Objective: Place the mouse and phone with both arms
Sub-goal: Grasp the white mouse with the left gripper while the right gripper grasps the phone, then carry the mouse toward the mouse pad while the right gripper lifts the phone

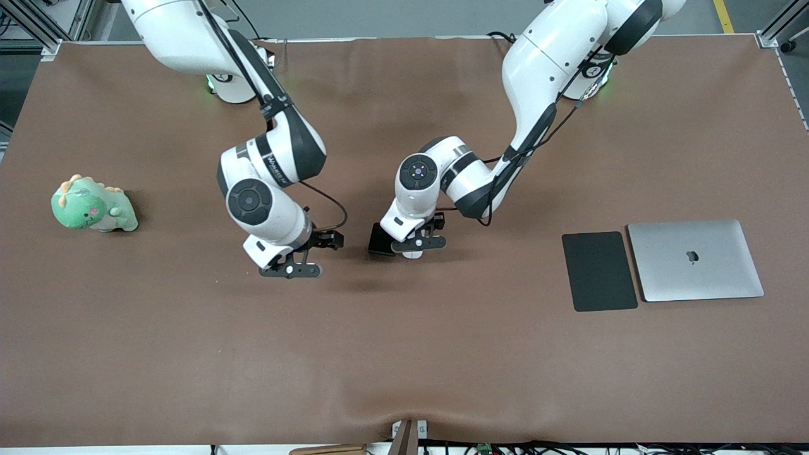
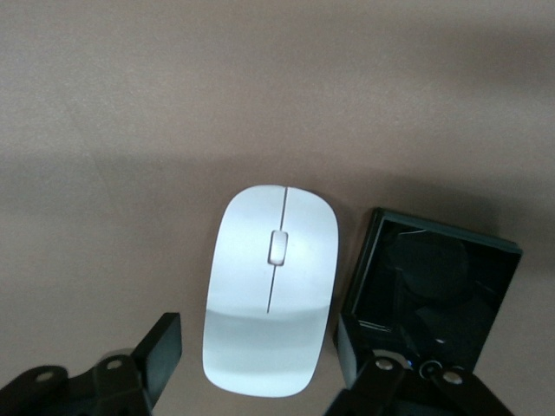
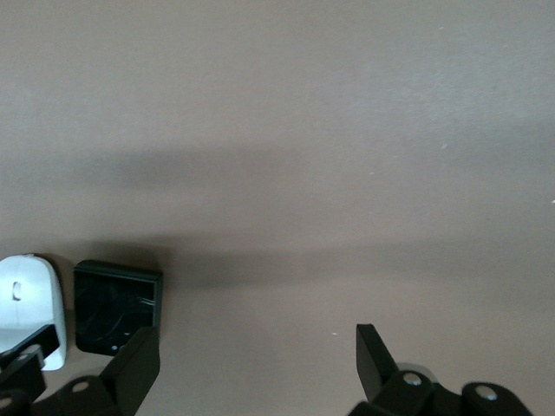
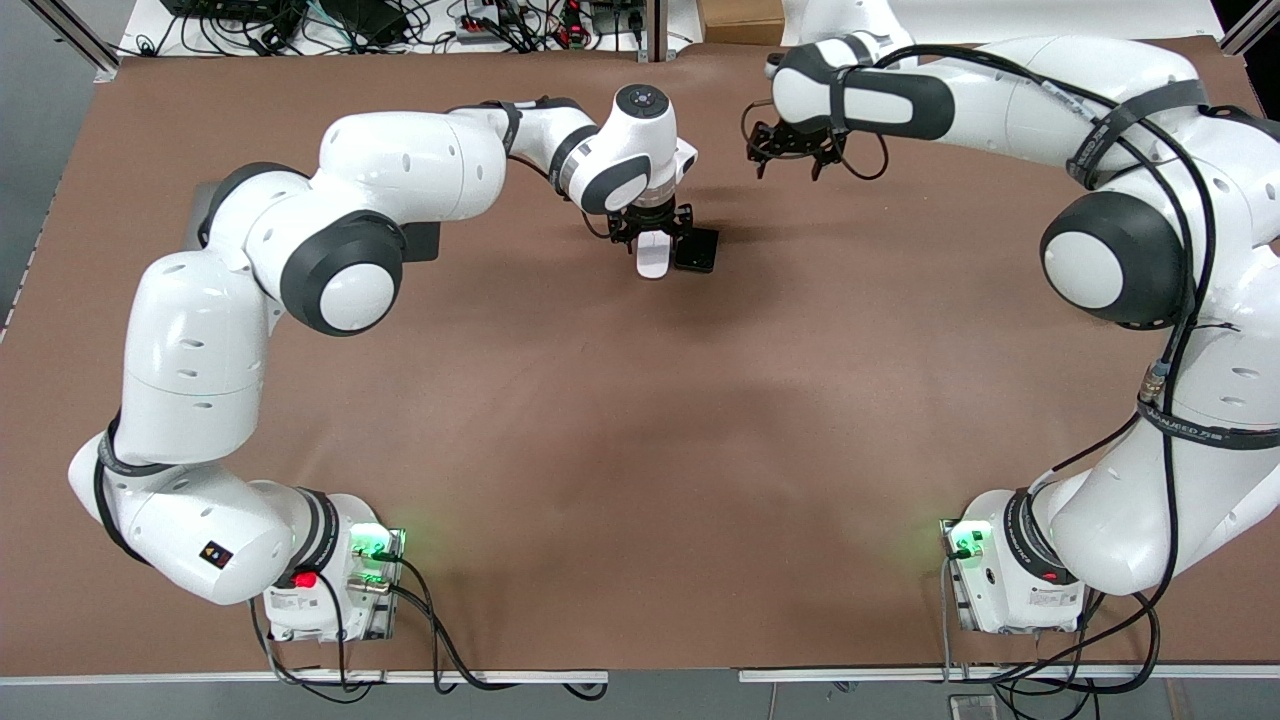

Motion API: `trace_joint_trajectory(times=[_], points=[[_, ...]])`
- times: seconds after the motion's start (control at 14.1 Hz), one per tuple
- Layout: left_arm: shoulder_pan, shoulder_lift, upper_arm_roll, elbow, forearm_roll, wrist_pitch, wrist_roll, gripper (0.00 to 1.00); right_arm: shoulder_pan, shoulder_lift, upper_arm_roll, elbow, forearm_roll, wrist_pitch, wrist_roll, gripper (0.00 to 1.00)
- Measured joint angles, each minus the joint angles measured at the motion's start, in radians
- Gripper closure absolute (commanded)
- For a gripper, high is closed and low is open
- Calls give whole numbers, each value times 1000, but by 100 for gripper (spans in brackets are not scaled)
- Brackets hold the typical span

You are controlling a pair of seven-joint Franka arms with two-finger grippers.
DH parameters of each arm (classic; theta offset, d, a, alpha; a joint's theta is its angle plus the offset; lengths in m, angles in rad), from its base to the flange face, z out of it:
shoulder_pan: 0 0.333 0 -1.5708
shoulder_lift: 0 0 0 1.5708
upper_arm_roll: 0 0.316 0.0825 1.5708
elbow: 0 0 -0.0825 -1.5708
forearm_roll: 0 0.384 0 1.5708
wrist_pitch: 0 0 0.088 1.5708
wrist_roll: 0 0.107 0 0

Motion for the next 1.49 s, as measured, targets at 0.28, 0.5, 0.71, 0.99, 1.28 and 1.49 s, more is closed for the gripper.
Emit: trace_joint_trajectory(times=[0.28,0.5,0.71,0.99,1.28,1.49], points=[[0,14,3,0,0,19,0,21,3,7,-4,-5,0,14,0,0],[-1,25,4,0,1,30,0,32,3,21,-7,-17,0,34,0,0],[-3,29,5,0,8,34,0,51,3,22,-7,-25,0,41,0,0],[-4,29,5,2,57,36,1,72,3,22,-7,-25,0,47,0,0],[9,19,18,14,93,29,1,77,4,24,-6,-32,0,56,0,0],[58,-32,20,32,107,-40,15,77,19,29,-4,-34,0,70,3,0]])
